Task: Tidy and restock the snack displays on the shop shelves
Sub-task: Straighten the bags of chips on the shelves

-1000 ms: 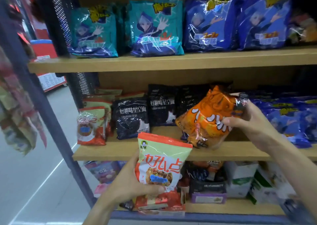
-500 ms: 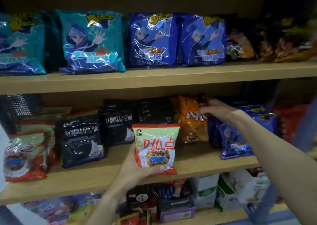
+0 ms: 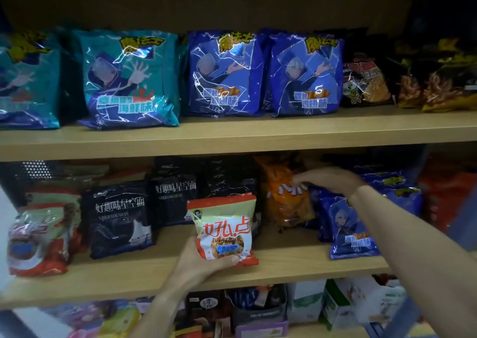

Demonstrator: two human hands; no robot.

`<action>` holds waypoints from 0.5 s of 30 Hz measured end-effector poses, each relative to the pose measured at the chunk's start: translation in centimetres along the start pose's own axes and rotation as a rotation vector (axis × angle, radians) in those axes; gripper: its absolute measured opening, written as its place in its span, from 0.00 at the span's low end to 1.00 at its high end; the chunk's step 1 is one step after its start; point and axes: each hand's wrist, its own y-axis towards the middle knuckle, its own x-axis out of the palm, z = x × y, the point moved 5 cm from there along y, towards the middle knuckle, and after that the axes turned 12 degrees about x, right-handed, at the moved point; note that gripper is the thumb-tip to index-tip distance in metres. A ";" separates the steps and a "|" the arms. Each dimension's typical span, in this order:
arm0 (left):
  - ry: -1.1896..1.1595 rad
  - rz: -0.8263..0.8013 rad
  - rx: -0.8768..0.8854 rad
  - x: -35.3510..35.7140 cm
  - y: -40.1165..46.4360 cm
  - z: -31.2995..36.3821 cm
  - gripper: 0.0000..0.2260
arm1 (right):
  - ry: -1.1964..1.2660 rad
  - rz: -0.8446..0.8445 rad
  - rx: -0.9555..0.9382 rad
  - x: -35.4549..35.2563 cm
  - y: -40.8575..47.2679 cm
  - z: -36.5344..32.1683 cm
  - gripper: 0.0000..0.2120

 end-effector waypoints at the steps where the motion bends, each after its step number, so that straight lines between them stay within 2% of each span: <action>1: -0.009 0.017 -0.005 0.0 -0.1 -0.2 0.32 | -0.004 0.012 -0.032 0.5 0.0 -0.6 0.11; 2: -0.007 0.028 -0.009 0.0 -0.2 -0.4 0.35 | -0.008 0.046 -0.054 1.0 0.0 -1.0 0.13; 5: 0.008 0.064 -0.003 -0.4 -0.4 -1.0 0.42 | -0.028 0.101 -0.122 1.7 -0.5 -1.6 0.27; 11: -0.004 0.094 0.044 -0.1 -0.6 -0.6 0.36 | 0.047 0.147 -0.179 1.6 -2.1 -1.3 0.27; 13: -0.006 0.101 0.038 -0.2 -0.5 -0.8 0.37 | 0.025 0.141 -0.206 1.5 -2.7 -1.3 0.24; 15: 0.005 0.096 0.038 -0.4 -0.3 -1.0 0.41 | 0.049 0.138 -0.234 1.5 -3.2 -1.1 0.25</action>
